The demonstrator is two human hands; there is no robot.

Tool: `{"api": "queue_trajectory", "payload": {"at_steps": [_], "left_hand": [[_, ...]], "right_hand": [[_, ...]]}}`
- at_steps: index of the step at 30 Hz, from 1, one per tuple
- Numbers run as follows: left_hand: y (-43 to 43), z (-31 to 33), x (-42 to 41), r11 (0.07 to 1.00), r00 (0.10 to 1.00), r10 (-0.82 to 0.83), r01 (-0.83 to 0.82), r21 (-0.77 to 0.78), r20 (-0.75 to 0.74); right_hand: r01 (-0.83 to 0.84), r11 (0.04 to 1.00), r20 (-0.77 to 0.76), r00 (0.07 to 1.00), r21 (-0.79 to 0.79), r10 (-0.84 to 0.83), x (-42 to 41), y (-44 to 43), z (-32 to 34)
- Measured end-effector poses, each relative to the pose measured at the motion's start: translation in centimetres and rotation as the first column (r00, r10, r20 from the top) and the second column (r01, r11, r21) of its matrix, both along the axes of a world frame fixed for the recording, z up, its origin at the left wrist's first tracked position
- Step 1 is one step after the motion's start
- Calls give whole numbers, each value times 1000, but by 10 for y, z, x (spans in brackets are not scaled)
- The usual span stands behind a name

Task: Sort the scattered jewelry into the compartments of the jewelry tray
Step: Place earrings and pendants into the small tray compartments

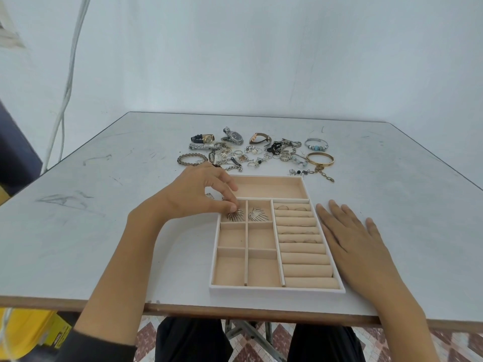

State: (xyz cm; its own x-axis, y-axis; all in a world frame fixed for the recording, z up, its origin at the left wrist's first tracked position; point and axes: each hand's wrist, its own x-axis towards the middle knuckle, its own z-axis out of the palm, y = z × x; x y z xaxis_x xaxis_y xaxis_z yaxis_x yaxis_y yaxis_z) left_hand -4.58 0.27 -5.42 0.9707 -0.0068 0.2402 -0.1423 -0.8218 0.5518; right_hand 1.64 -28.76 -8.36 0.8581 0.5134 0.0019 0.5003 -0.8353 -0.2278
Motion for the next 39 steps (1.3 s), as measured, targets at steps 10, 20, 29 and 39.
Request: {"api": "queue_trajectory", "payload": {"at_steps": [10, 20, 29, 39], "left_hand": [[5, 6, -3, 994, 988, 80, -70, -81, 133], [19, 4, 6, 953, 948, 301, -294, -77, 105], [13, 12, 40, 928, 930, 357, -365, 80, 90], [-8, 9, 100, 914, 939, 329, -292, 282, -97]], "right_hand": [[-5, 1000, 3, 1000, -2, 5, -1, -1, 0], [-17, 1000, 13, 1000, -25, 17, 1, -1, 5], [-41, 995, 35, 998, -88, 44, 12, -2, 21], [-77, 997, 25, 997, 23, 77, 32, -4, 32]]}}
